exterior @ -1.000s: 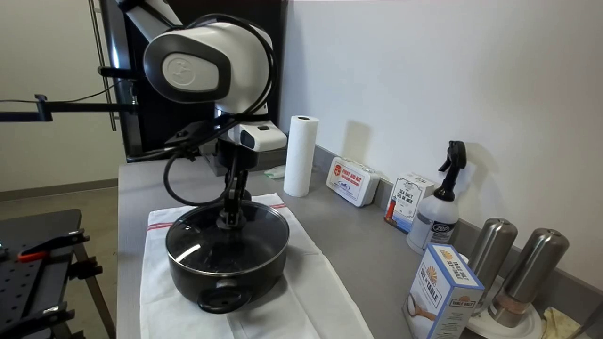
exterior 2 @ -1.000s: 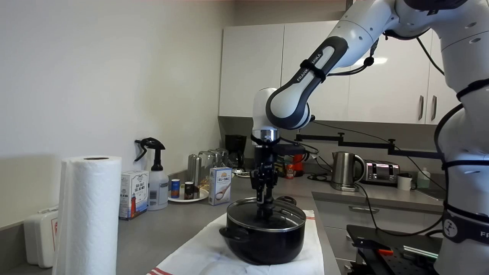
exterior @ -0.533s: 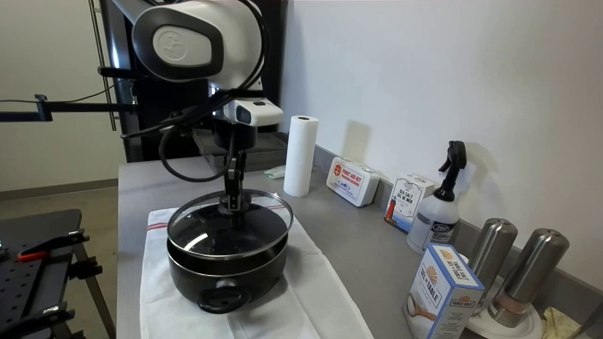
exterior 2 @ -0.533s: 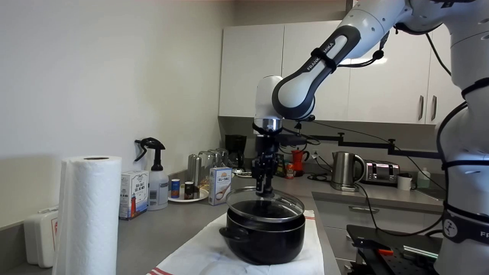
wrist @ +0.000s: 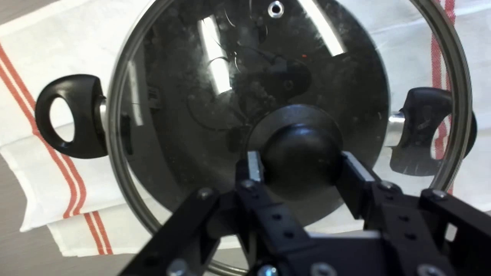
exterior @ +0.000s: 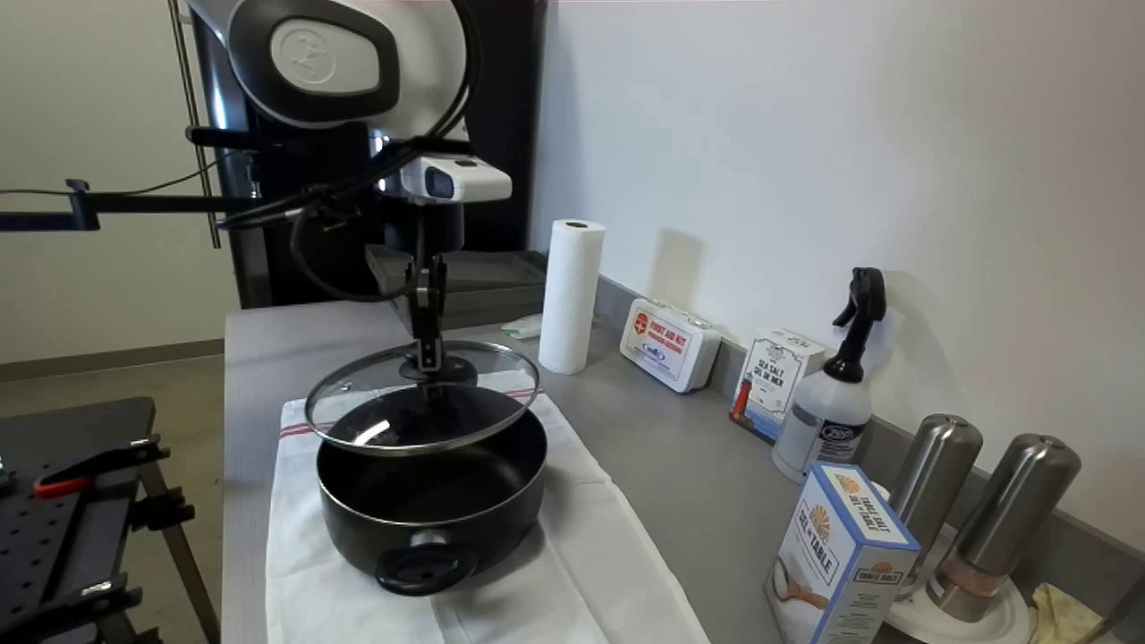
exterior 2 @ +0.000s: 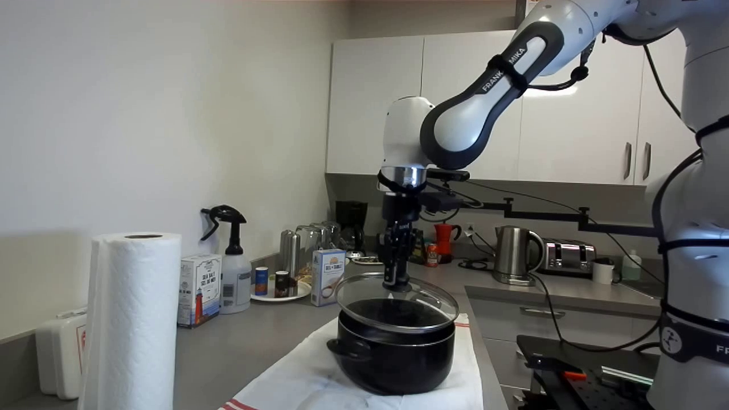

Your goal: Take the lid off the pot

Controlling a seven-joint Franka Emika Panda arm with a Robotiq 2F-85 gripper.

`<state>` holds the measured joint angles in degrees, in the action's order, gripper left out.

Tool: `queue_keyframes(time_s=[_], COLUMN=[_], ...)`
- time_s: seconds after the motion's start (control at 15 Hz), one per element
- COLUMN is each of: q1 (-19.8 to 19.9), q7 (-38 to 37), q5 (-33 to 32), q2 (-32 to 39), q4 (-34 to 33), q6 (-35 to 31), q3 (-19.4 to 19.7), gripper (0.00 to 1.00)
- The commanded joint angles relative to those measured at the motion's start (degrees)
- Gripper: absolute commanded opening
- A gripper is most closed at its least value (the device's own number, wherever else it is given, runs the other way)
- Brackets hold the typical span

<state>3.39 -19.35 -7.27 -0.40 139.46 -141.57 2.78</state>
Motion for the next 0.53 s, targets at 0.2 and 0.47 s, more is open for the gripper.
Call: queue_keyframes(time_s=[0.2,0.47], q1=[-4.33,-6.88], q7=[-3.85,-3.4], q5=[-3.96,-3.06], q2=[-5.61,-5.63], q4=[2.57,2.49], q6=[2.87,3.37], q3=[-5.0,-8.33], gripper=[0.25,0.25])
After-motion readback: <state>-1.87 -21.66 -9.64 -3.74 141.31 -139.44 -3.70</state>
